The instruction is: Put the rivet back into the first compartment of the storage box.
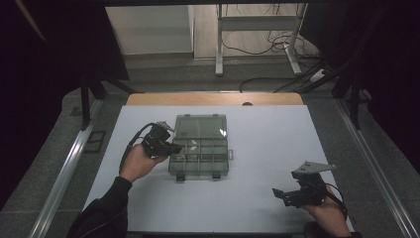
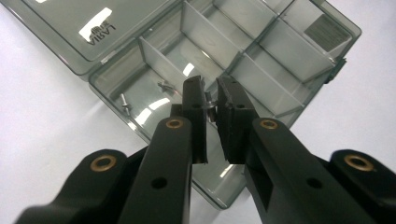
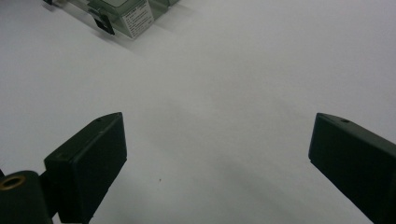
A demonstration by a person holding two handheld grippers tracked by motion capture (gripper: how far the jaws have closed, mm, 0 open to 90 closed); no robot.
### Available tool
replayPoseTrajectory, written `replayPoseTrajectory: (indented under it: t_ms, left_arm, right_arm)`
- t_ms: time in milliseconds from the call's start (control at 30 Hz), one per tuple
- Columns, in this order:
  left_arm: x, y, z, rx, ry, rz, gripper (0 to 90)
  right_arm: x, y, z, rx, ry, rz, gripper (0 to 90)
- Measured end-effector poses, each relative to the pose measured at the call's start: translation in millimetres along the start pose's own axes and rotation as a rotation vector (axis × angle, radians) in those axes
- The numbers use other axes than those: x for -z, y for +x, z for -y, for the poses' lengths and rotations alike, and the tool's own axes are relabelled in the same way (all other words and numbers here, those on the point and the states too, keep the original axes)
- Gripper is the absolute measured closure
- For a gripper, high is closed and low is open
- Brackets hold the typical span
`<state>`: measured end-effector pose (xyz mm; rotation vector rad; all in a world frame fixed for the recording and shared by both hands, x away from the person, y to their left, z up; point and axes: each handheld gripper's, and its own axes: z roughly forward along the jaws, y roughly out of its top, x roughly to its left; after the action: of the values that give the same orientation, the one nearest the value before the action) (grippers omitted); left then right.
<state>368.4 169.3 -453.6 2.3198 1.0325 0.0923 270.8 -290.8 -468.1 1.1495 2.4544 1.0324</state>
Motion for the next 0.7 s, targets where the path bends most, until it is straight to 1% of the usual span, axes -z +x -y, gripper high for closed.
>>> replayPoseTrajectory:
  t_ms: [133, 333, 533, 600, 700]
  left_arm:
    - [-2.5, 3.1, -2.0, 0.007, 0.002, 0.001, 83.0]
    - [-8.4, 9.8, -4.0, 0.017, 0.005, -0.009, 83.0]
    - [-13.9, 16.3, -2.0, 0.023, -0.008, -0.028, 82.9]
    - [-16.0, 18.9, -0.9, 0.031, -0.020, -0.034, 82.8]
    - [-19.4, 22.2, -0.5, 0.043, -0.020, -0.034, 82.7]
  right_arm:
    - [0.3, -0.1, 0.0, 0.000, 0.001, 0.000, 3.9]
    - [0.3, -0.2, 0.0, -0.001, 0.001, 0.000, 3.9]
    - [0.0, -0.2, 0.1, -0.004, -0.001, -0.001, 3.9]
    - [-0.1, -0.3, 0.1, -0.004, 0.000, -0.001, 3.9]
    - [-0.1, -0.2, 0.1, -0.004, 0.000, -0.001, 3.9]
